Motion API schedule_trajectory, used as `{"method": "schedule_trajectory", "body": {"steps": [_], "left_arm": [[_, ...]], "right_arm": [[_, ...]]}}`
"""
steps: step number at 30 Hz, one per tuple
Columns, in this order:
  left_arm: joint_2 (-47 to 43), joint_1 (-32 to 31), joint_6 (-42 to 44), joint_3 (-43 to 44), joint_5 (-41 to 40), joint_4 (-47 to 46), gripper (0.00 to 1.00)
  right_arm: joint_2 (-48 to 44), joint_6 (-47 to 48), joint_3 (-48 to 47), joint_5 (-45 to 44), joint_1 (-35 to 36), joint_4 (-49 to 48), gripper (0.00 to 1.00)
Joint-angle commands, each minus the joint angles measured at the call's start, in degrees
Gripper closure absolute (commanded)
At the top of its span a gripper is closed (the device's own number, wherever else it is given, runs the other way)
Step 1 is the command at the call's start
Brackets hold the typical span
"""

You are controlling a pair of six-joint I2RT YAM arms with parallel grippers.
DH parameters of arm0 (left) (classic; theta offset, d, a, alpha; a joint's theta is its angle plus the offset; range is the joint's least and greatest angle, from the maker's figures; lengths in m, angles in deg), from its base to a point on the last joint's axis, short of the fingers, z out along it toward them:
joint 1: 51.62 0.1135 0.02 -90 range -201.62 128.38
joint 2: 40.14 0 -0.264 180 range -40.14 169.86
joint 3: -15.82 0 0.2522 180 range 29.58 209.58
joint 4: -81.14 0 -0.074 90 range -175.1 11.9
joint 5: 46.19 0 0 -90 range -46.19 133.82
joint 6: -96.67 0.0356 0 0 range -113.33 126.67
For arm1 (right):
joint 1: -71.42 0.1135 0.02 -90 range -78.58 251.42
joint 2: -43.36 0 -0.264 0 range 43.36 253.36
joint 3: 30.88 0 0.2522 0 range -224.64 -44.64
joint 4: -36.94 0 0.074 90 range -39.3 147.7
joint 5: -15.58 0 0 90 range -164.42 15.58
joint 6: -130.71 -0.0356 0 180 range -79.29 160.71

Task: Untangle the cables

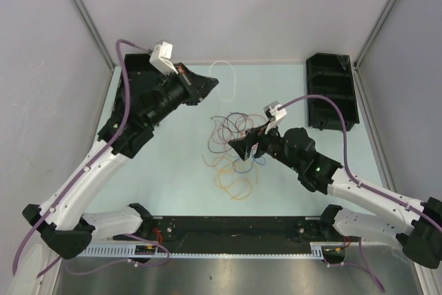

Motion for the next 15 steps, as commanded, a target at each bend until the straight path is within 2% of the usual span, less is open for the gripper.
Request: {"method": "schedule_trajectory", "body": {"steps": [1,15], "left_arm": [[-2.4,0.7,-7.3,1.7,2.4,-4.0,1.00],[-2.7,1.1,-11.8,-0.3,1.3,-6.5,1.00]], "right_arm": [[1.6,2.1,-0.9,-2.7,1.1,-6.8,0.19],[9.4,1.8,-1.9,-0.8,4.6,-15.8,0.27]]}}
